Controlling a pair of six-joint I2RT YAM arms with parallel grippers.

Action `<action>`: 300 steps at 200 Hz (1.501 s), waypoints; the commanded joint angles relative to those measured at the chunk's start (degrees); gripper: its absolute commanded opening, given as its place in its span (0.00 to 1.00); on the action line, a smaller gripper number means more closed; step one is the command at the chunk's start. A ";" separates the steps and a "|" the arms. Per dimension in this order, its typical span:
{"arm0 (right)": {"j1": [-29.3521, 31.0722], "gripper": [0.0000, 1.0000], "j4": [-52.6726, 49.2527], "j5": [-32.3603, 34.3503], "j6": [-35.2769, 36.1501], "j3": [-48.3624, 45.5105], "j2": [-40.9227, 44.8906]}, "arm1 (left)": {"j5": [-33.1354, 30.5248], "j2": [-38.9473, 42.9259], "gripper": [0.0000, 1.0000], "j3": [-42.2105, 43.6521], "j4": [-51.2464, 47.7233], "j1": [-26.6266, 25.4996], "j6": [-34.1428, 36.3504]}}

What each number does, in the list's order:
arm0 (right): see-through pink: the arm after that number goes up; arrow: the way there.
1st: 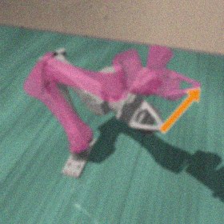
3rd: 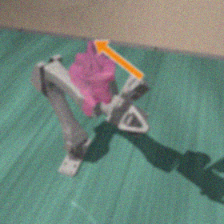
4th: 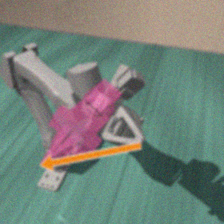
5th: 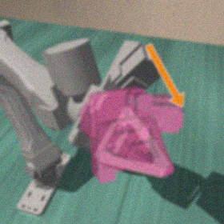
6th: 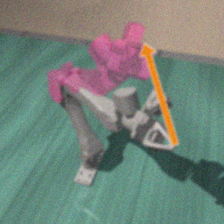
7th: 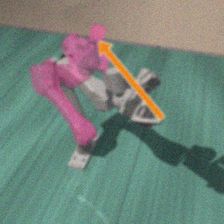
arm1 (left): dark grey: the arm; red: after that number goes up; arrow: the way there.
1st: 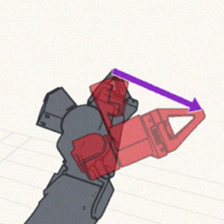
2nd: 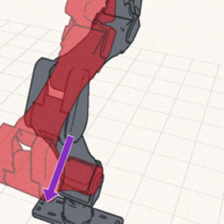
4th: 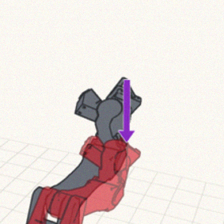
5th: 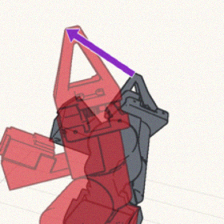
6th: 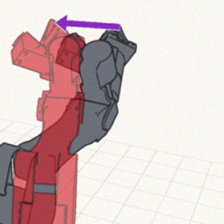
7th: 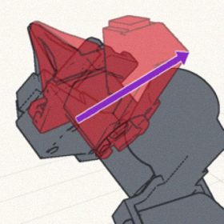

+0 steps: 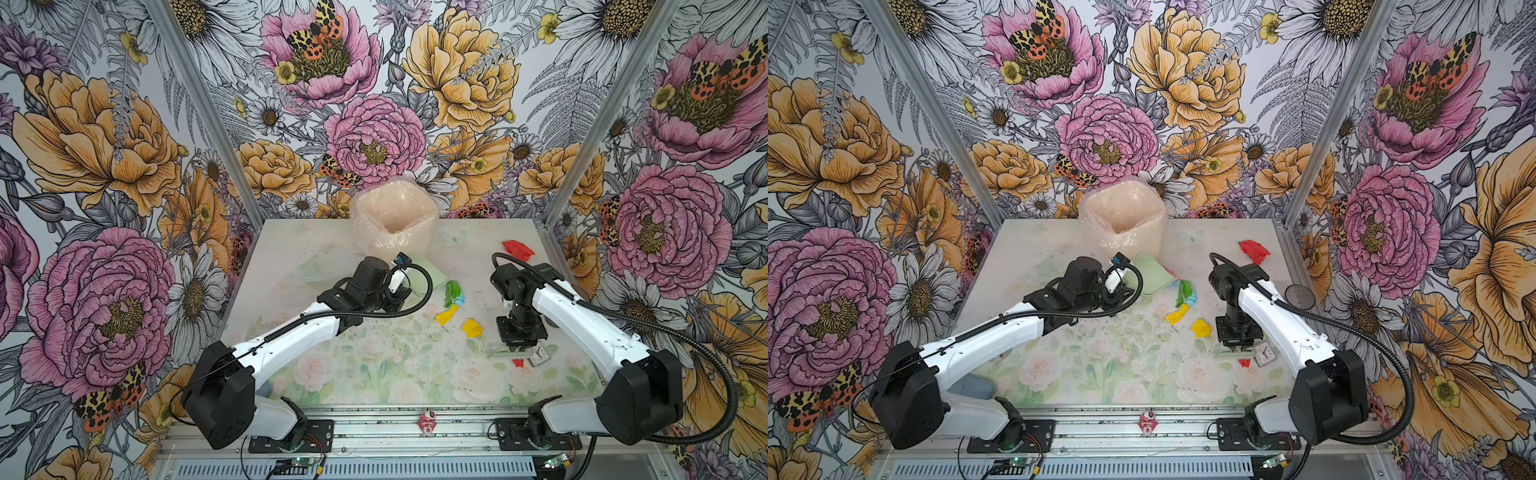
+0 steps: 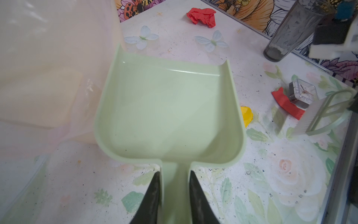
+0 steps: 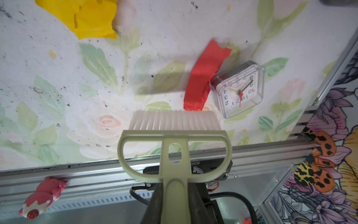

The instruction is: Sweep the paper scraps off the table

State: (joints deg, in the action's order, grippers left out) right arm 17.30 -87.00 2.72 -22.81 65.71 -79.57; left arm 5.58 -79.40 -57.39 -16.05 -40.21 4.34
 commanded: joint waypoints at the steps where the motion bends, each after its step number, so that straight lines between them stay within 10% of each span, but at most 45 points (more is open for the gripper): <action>1: -0.99 0.00 2.39 -1.67 1.67 0.65 -1.40 | -1.06 0.56 0.00 -0.51 0.60 0.55 -1.09; 300: -1.42 0.00 6.00 -3.84 2.98 4.92 -7.64 | -2.54 -0.23 0.00 -2.00 -0.90 -0.12 -1.53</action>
State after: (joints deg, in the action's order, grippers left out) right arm 16.14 -83.68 -0.80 -20.93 67.46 -85.38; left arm 4.27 -79.64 -58.13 -16.88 -40.23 3.29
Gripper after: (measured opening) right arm 0.199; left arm 0.219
